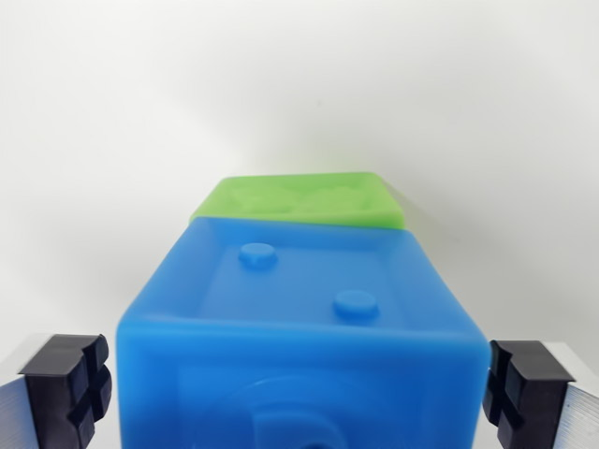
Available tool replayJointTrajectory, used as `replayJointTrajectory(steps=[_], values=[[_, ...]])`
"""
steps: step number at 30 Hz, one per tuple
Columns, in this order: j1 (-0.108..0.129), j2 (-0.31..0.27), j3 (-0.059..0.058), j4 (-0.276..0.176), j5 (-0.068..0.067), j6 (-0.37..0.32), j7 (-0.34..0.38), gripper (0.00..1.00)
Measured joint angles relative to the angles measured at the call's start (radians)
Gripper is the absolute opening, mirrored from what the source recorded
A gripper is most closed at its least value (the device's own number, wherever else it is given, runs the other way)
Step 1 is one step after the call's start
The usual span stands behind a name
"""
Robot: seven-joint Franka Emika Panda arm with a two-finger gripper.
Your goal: Stack cube
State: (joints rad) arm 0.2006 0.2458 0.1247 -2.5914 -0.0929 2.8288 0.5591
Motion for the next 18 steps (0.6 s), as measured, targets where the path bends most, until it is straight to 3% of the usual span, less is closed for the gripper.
replayJointTrajectory(steps=[9,18], values=[[-0.004,-0.050,0.009,-0.005,0.020,-0.041,-0.014,1.00],[-0.004,-0.131,0.015,-0.012,0.054,-0.112,-0.037,1.00]])
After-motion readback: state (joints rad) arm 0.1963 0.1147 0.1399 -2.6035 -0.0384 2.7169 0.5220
